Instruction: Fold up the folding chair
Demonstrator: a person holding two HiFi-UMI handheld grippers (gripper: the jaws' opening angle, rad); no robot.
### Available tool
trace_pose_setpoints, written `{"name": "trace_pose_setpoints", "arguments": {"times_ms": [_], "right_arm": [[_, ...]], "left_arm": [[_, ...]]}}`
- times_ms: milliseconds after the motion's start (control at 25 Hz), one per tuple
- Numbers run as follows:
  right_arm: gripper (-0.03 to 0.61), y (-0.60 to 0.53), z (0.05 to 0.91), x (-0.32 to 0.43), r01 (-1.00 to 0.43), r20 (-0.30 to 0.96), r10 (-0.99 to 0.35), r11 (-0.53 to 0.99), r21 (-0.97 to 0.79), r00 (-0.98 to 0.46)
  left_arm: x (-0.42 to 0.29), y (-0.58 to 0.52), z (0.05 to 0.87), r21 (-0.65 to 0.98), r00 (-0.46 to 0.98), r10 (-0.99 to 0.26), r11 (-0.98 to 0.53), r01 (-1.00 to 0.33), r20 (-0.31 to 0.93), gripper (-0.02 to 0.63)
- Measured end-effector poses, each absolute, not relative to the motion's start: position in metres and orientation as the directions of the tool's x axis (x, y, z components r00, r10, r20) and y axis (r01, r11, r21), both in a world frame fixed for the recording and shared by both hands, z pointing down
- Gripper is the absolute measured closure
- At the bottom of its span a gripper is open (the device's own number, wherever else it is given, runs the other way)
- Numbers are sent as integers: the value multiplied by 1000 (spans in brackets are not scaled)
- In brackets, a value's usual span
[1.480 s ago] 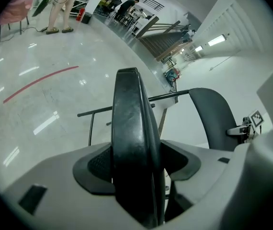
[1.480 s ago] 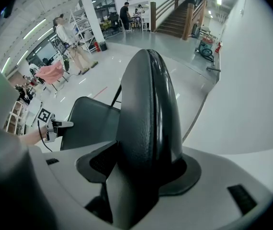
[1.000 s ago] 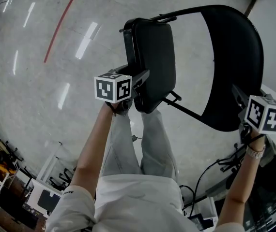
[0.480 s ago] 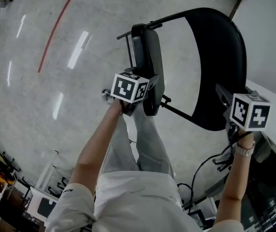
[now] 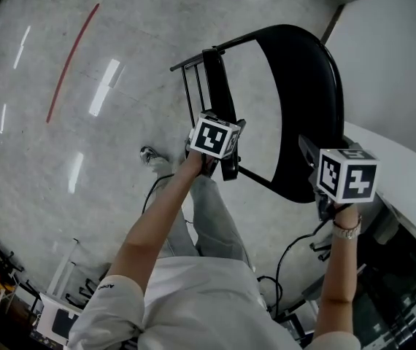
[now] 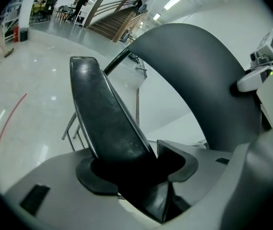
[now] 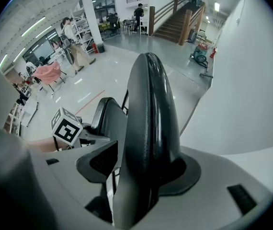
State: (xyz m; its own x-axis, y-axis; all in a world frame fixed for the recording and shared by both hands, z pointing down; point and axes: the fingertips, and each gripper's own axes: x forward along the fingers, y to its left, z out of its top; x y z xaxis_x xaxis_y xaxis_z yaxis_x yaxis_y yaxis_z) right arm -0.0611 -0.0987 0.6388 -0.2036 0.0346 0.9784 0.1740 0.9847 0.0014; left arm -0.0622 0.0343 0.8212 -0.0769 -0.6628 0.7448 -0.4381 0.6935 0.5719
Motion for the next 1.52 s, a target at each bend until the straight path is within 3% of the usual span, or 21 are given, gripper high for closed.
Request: {"name": "trace_pose_setpoints", "arguments": {"times_ms": [1520], "right_arm": [[311, -72, 629, -64, 164, 974, 30, 986, 8, -224]], "left_arm": [[-79, -42, 847, 380, -133, -472, 821, -427, 871, 354]]}}
